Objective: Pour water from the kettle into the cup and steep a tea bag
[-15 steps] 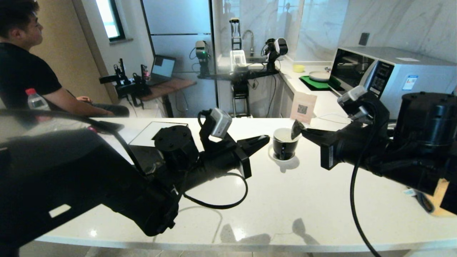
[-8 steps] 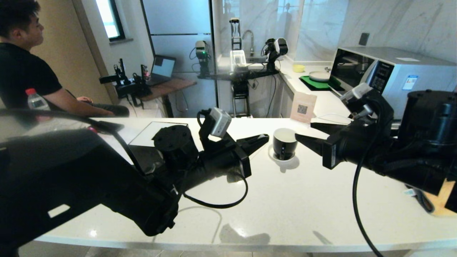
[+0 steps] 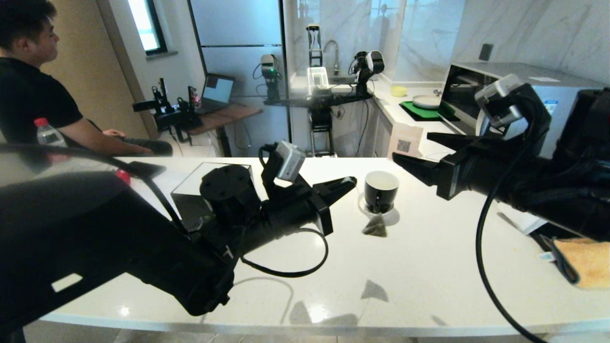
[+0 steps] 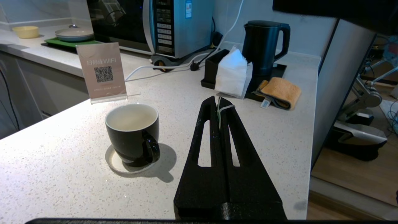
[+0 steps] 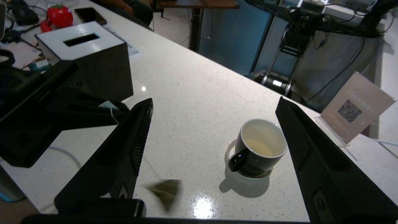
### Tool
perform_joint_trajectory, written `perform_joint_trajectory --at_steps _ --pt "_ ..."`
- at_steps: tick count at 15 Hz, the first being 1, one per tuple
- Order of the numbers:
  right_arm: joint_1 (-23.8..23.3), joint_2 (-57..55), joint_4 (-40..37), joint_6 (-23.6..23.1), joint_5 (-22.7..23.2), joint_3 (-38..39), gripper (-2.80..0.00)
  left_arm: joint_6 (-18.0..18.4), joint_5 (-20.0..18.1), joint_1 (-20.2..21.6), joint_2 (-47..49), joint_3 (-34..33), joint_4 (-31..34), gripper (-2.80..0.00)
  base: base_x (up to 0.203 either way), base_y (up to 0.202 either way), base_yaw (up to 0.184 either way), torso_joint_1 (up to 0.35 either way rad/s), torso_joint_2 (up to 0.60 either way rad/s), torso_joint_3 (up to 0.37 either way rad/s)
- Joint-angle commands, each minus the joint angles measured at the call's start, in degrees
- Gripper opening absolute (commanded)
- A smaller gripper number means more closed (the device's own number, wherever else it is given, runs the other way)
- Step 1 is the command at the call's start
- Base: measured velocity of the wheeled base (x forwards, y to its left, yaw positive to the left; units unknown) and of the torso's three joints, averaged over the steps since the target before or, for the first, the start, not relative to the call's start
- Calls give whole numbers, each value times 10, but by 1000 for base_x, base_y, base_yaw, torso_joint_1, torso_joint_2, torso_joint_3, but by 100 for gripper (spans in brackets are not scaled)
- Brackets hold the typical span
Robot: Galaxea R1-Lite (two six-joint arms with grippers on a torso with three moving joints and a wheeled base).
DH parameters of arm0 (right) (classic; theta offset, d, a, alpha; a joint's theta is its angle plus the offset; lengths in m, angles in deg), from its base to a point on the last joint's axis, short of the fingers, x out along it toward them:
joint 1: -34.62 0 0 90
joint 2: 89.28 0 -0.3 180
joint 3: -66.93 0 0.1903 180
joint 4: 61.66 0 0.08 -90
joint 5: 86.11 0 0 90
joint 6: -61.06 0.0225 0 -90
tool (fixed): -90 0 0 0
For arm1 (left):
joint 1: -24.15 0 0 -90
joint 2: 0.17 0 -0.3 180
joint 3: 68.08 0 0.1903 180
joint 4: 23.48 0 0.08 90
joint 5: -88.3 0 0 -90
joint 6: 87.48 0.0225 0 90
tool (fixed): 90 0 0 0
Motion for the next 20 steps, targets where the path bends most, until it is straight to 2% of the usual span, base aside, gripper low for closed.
perform_joint_trajectory --at_steps 1,3,6,7,10,11,12,14,17,20 --pt "-2 10 5 -1 -37 -5 0 -1 -2 0 -9 -14 -5 -280 0 0 0 0 0 0" --pt "-5 7 36 0 -111 -5 0 -1 -2 0 -16 -23 -5 -280 0 0 0 0 0 0" --pt "-39 -18 109 -6 -224 -3 0 -1 -2 -1 -25 -36 -5 -280 0 0 0 0 0 0" --pt "-49 -23 139 -16 -239 2 0 -1 -2 -1 -26 -38 -5 -280 0 0 0 0 0 0" --pt "-84 -20 184 -35 -244 13 0 -1 -2 -4 -27 -41 -5 -280 0 0 0 0 0 0" --pt "-94 -16 185 -35 -244 19 -200 0 -2 -5 -27 -42 -5 -280 0 0 0 0 0 0" --pt "-103 -11 186 -35 -244 19 -280 0 -2 -5 -27 -41 -5 -280 0 0 0 0 0 0" --pt "-106 -3 191 -34 -243 21 -280 0 -2 -5 -25 -44 -6 -280 0 0 0 0 0 0" --pt "-110 -4 244 -30 -242 42 -280 0 -2 -5 -23 -48 -6 -280 0 0 0 0 0 0" --pt "-172 24 276 -34 -241 96 -280 -1 -2 -9 -21 -50 -5 -280 0 0 0 0 0 0"
